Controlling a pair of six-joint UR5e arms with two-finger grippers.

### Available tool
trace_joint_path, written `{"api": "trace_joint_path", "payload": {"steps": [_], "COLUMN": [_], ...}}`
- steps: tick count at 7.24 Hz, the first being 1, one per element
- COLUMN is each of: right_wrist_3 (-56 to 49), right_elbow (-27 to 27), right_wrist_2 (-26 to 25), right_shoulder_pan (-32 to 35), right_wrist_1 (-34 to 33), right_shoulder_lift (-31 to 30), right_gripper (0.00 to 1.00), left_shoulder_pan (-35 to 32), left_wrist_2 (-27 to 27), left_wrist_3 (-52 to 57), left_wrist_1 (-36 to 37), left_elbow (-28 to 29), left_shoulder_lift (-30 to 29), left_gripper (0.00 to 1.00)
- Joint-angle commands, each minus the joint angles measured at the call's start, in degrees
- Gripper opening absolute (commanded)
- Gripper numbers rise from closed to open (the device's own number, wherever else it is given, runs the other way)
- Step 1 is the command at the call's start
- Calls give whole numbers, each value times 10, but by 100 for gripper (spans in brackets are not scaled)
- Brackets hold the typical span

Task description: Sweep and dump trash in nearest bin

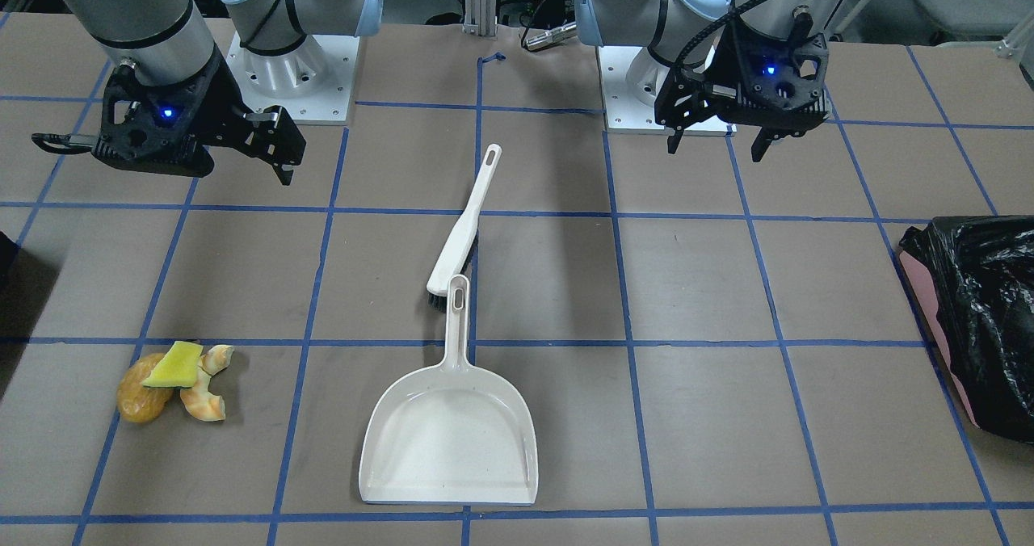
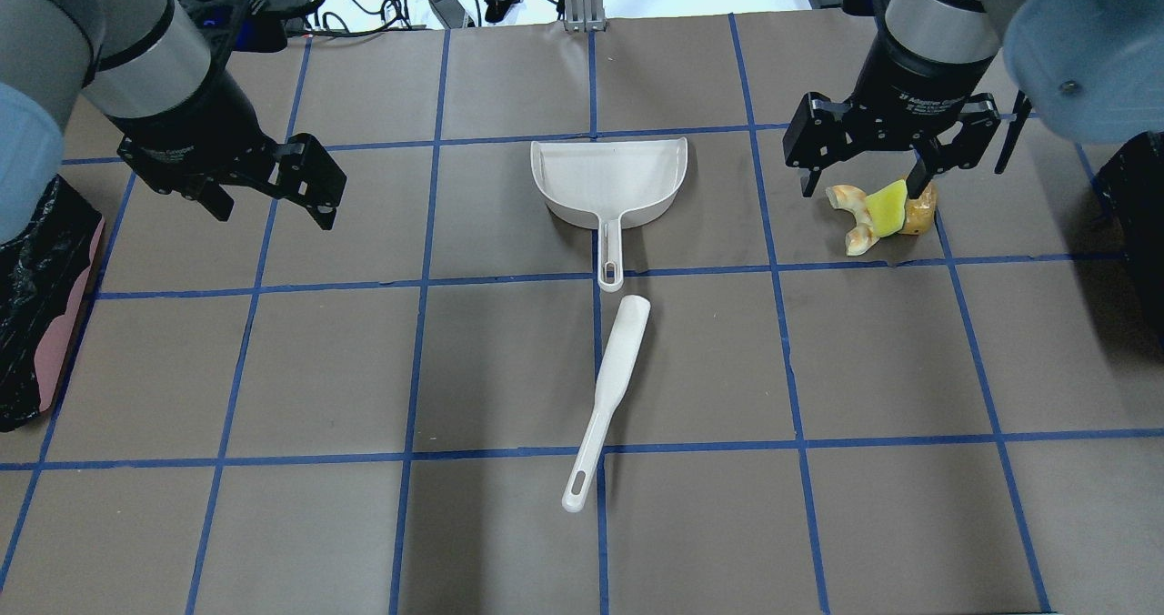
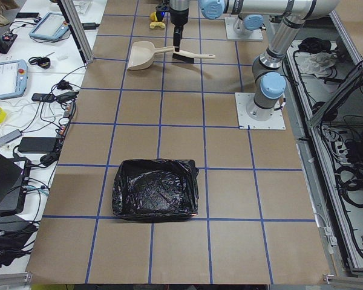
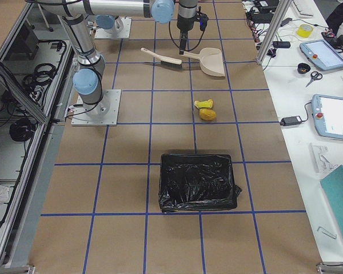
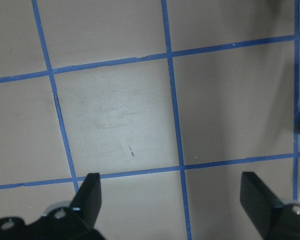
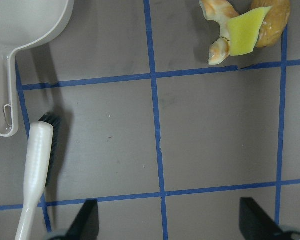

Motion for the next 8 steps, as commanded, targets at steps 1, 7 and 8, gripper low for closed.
{"api": "trace_joint_path", "payload": {"steps": [1,7,8], "right_wrist_3": [-3,5,5], "right_elbow": [1,2,2], "right_wrist_2": [-5,-12,-13], "right_shoulder_pan": [0,2,3], "right_wrist_1": [7,-39,-39], "right_shoulder_lift": [-1,2,2], "right_gripper": [100,100,100], "left_shoulder_pan": [-1,-1,-1], "left_wrist_2": [-1,-1,-1], "left_wrist_3": [0,0,0], "left_wrist_1": [0,-2,-2], "left_elbow": [-1,-2,-2], "left_shoulder_lift": [0,1,1], "left_gripper": [100,100,100]}}
